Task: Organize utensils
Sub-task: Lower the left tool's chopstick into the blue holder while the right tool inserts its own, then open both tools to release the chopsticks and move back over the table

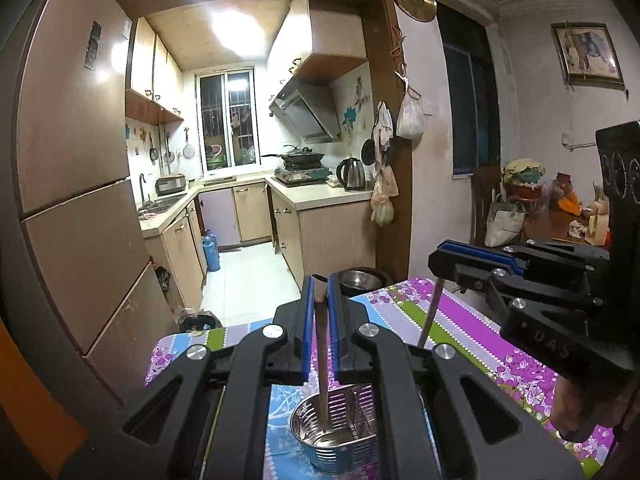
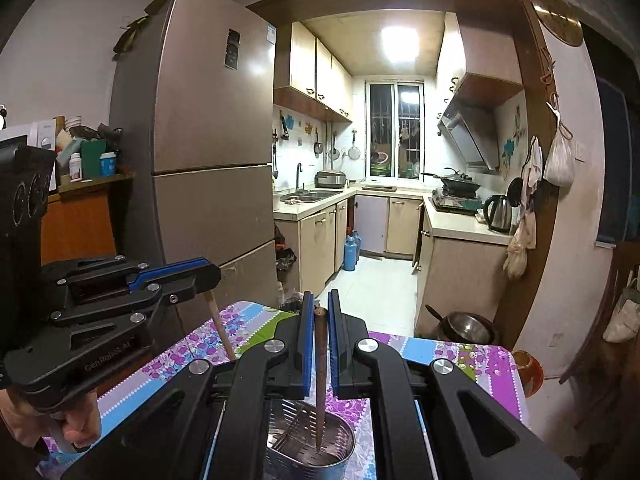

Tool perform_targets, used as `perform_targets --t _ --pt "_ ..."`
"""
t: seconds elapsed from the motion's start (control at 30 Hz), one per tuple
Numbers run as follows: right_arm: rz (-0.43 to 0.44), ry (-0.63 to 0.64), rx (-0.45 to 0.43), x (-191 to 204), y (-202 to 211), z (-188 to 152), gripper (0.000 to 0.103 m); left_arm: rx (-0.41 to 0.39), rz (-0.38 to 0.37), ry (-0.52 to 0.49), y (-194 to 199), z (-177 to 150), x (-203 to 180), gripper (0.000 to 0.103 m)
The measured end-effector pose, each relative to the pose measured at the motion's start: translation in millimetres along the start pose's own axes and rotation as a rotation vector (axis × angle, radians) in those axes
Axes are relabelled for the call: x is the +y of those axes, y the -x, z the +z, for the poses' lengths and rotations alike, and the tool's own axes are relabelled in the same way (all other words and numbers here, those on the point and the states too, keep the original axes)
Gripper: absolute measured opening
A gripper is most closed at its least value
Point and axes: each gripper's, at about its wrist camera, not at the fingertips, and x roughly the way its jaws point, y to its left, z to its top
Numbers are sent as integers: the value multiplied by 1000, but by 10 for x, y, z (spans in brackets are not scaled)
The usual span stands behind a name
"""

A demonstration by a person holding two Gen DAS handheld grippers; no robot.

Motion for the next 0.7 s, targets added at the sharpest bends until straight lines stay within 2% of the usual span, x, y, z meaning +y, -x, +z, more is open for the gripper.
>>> perform_targets --t 0.07,0.1,0.13,0.23,0.33,0.43,0.53,0.63,0.7 --pt "-3 -6 -10 -9 15 -2 23 2 6 3 8 7 11 16" --pt "-2 -10 -15 -11 29 4 36 -3 10 3 29 10 10 34" --pt "-5 -12 -23 -19 60 3 39 -13 18 2 70 9 15 46" --pt "-18 -17 -42 -42 208 15 40 -32 31 1 191 47 23 48" --pt "-24 -22 -80 -52 549 27 40 -64 43 -20 477 44 -12 48" --pt "-12 -11 -139 51 1191 -111 40 -122 47 -59 995 -105 -76 53" --pt "9 -19 -180 226 1817 -526 40 -155 56 -79 1430 -390 -110 59" --pt "15 -42 -167 546 2374 -1345 39 -159 103 -89 1833 -899 -96 61" --pt "2 -53 -120 768 2559 -1887 35 -145 133 -85 2002 -1225 -49 62"
